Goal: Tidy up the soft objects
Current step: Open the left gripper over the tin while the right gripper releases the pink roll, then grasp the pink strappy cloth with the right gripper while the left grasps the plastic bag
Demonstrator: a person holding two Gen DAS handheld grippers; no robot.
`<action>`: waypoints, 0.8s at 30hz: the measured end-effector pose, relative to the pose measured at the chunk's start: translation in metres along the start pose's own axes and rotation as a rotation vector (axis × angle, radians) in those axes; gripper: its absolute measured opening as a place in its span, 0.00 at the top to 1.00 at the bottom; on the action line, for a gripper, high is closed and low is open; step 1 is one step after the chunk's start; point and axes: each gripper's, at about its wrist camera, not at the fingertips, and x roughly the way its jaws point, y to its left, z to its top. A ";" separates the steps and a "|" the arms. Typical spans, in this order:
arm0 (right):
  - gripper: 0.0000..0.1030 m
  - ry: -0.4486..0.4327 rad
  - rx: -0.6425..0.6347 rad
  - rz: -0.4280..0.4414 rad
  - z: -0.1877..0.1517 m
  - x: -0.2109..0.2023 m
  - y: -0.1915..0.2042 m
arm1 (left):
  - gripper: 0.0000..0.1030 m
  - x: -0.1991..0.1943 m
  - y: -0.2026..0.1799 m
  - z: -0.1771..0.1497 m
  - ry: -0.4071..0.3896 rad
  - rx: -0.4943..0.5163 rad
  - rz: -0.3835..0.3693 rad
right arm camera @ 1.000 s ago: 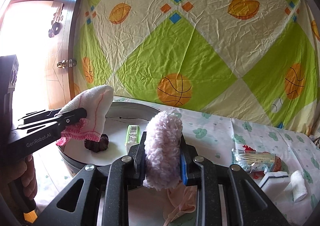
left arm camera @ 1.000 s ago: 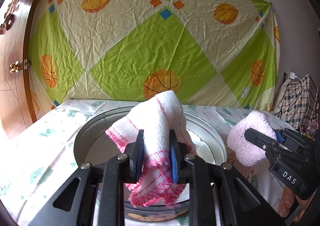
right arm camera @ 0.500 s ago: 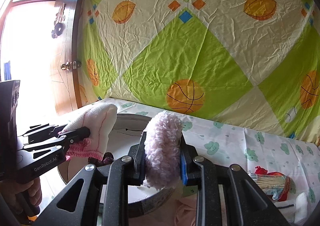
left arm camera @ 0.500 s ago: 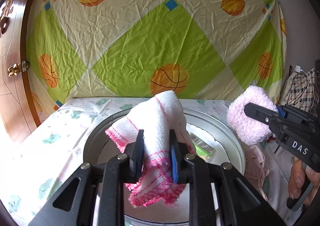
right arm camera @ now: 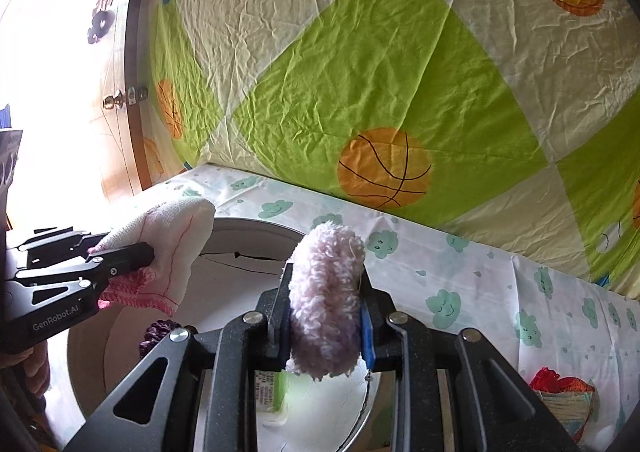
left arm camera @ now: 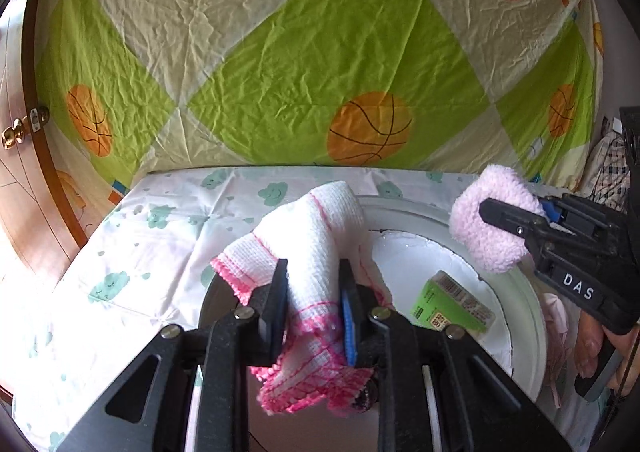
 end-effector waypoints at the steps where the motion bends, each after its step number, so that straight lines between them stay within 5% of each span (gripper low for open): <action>1: 0.73 0.014 -0.006 -0.006 0.001 0.006 0.001 | 0.80 0.004 0.001 0.001 0.013 0.000 0.001; 5: 0.72 0.090 -0.017 0.006 -0.001 0.028 0.001 | 0.74 0.018 0.000 0.003 0.063 0.022 0.011; 6: 0.69 0.103 -0.017 0.000 -0.002 0.031 0.002 | 0.64 0.020 -0.002 0.002 0.073 0.029 0.018; 8: 0.56 0.106 -0.009 0.004 -0.005 0.031 -0.001 | 0.43 0.020 -0.004 -0.001 0.068 0.033 0.039; 10: 0.32 0.097 0.005 0.015 -0.006 0.023 -0.007 | 0.24 0.013 -0.003 -0.003 0.042 0.025 0.053; 24: 0.25 0.049 0.147 -0.025 -0.072 -0.089 -0.084 | 0.07 -0.053 -0.052 -0.050 -0.138 0.003 -0.012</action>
